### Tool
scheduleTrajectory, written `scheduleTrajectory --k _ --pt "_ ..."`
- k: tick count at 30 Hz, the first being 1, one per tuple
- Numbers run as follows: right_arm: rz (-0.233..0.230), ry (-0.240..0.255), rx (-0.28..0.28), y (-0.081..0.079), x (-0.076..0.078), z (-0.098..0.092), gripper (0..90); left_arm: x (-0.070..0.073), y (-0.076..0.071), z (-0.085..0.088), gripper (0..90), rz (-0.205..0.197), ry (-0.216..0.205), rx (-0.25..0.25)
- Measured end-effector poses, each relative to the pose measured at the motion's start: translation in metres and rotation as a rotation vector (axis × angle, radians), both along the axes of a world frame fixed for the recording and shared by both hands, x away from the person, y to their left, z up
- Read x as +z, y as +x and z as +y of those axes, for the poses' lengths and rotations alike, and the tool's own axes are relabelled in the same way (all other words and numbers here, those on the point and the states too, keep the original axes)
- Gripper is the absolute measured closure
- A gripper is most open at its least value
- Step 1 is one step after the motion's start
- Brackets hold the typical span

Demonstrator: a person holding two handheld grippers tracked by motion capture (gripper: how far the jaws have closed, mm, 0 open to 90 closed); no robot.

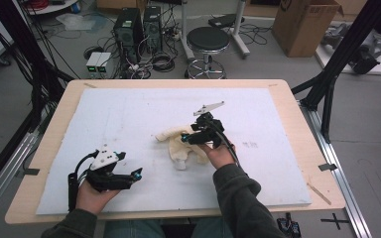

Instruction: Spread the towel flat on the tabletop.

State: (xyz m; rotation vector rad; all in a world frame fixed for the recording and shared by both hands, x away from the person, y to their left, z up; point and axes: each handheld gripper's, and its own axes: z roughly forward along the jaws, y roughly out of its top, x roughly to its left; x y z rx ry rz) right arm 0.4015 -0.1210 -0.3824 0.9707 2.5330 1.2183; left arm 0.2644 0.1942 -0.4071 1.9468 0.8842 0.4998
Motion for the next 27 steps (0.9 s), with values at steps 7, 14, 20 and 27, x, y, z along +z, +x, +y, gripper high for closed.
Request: scheduleTrajectory --k 7,14,20,27 --pt "-0.071 0.051 0.006 -0.020 0.020 -0.024 37.8 0.004 0.005 -0.026 20.5 -0.008 0.028 -0.064" --pt "-0.107 0.101 0.027 -0.048 0.023 -0.052 42.4 0.006 0.017 -0.049 25.1 -0.011 0.001 -0.091" --pt "-0.101 0.105 0.038 -0.064 0.009 -0.067 52.4 0.000 0.029 -0.061 37.5 0.026 -0.027 -0.103" --pt "-0.079 0.097 0.066 -0.071 -0.007 -0.066 61.2 -0.007 0.043 -0.078 50.8 0.059 -0.037 -0.141"
